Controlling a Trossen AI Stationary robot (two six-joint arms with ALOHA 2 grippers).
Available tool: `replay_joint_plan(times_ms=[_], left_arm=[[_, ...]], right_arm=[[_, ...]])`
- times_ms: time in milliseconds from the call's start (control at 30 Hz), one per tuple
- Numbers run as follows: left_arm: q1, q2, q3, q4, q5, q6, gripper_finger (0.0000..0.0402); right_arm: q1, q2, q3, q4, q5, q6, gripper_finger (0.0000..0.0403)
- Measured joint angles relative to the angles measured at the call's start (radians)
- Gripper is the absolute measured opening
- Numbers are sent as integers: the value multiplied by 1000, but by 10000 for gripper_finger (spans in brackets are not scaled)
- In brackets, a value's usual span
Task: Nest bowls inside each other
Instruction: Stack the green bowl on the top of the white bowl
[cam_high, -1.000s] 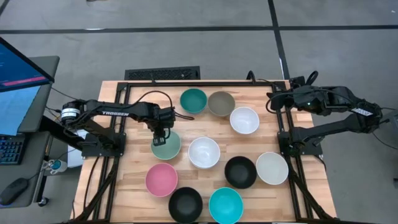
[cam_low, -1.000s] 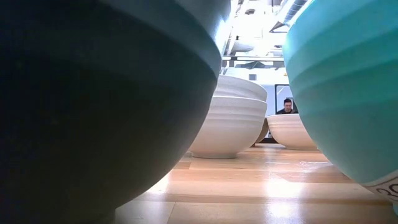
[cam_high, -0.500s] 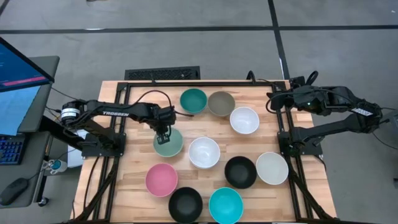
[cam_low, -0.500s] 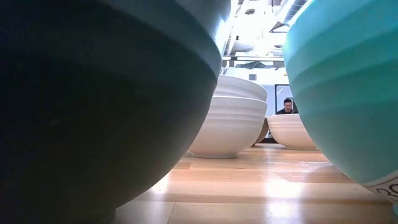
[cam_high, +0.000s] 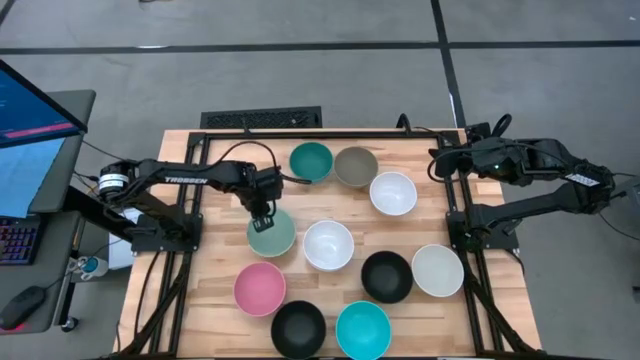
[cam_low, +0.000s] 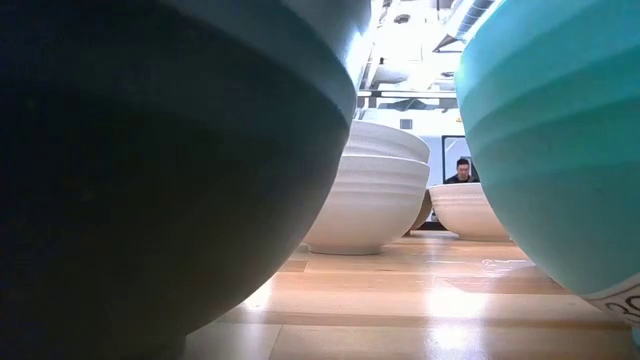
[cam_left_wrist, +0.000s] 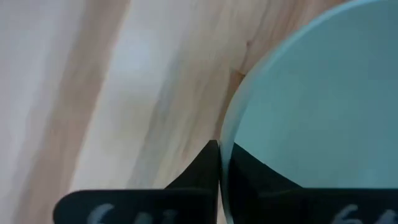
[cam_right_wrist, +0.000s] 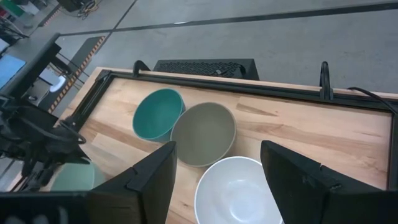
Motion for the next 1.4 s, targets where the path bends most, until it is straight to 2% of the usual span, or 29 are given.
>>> replay_joint_plan(times_ms=[167, 300, 467, 600, 800, 967, 1067, 1167, 1267, 1400], left_arm=[[33, 0, 150, -127, -6, -26, 2], [43, 0, 345, -239, -8, -81, 1], [4, 40, 606, -244, 31, -167, 1], [-53, 193, 826, -348, 14, -156, 0], [-137, 494, 1121, -541, -21, -50, 0], [-151, 665, 1331, -586, 35, -13, 0], [-151, 727, 1409, -598, 93, -21, 0], [-157, 757, 1402, -599, 118, -25, 0], [-171, 771, 1358, -608, 107, -39, 0], [-197, 772, 1317, -569, 33, -42, 0]], right_arm=[[0, 0, 0, 0, 0, 0, 256], [0, 0, 0, -14, 2, 0, 256], [-15, 0, 0, -77, 13, 28, 256], [-48, 0, 0, -89, 11, 27, 256], [-68, 0, 0, -85, -9, 9, 256], [-68, 0, 0, -89, -27, 8, 256], [-68, 0, 0, -90, -34, 6, 256], [-68, 0, 0, -90, -40, -4, 256], [-68, 0, 0, -90, -56, -24, 256], [-68, -2, 0, -90, -66, -36, 256]])
